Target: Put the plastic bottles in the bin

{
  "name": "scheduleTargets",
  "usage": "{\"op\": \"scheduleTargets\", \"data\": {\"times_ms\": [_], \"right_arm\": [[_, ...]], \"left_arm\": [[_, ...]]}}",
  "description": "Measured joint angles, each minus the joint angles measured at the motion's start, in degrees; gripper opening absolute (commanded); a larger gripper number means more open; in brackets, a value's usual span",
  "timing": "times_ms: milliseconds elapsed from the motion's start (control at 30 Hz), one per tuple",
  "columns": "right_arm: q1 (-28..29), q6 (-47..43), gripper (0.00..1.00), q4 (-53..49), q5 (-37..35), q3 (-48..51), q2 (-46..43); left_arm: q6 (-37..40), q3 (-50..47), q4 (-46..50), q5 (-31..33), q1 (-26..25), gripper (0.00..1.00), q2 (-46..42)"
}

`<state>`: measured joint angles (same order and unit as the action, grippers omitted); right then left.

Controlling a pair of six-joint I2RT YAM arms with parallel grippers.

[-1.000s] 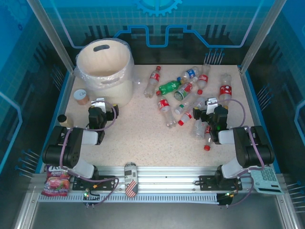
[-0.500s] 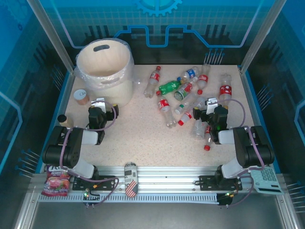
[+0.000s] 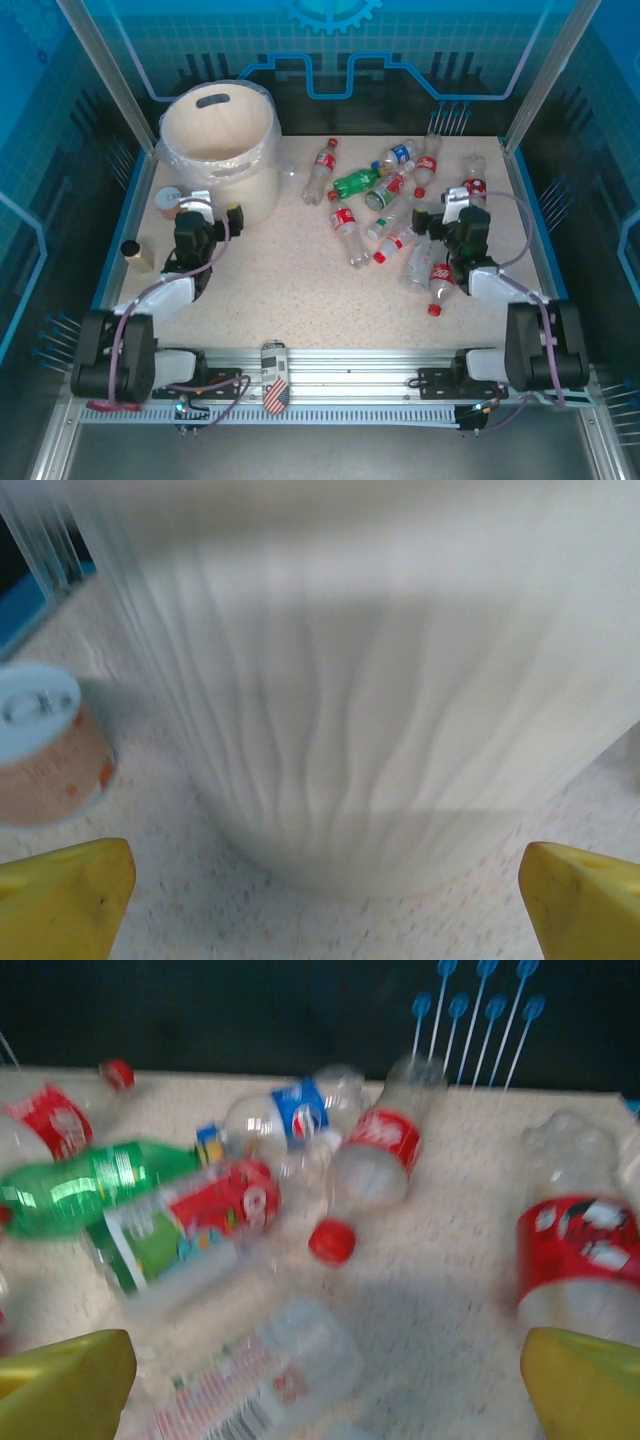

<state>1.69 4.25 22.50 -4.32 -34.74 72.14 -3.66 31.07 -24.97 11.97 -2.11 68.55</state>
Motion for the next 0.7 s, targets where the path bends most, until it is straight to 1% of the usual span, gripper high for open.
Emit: {"op": "scheduleTargets", "data": {"times_ms": [100,167,233,300,400,467,500,600,700], "right_arm": [[-0.07,3.15,1.00,-13.49,-3.17,-9.57,-3.10],[-0.46,4.44,1.00,-21.22,-4.87,-15.47,-3.52],[-1.75,4.79,1.00,-27.06,-4.87,-19.65,-3.19],[-4.33,4.85,1.00,-32.81,-3.72,-23.21,-1.16],[-9.29,5.03,1.00,-40.81,-1.42,-30.10,6.67],[-11.58,5.01,0.97,-45.00,-0.70,-34.53,12.81],[-12.37,4.96,0.97,-46.93,-0.46,-36.70,15.98],[-13.38,4.59,0.95,-51.49,0.09,-42.88,24.39],[-13.40,4.07,0.95,-54.05,-0.59,-47.28,30.62]], "left_arm": [[-4.52,7.10,11.91,0.50,-1.25,0.99,-5.62],[-8.37,10.82,18.03,0.17,-2.27,0.99,-8.02],[-12.22,13.55,23.43,-1.38,-3.48,0.99,-9.07],[-15.63,14.78,27.21,-4.87,-4.68,0.98,-8.66],[-19.28,15.17,31.80,-9.20,-7.91,0.98,-6.21],[-20.74,15.52,34.34,-10.80,-11.47,0.98,-4.24],[-21.33,16.04,35.58,-11.47,-13.38,0.98,-3.15],[-22.40,18.34,38.38,-13.00,-17.46,0.99,-0.44],[-23.69,20.37,39.91,-13.79,-19.45,0.99,0.76]]}}
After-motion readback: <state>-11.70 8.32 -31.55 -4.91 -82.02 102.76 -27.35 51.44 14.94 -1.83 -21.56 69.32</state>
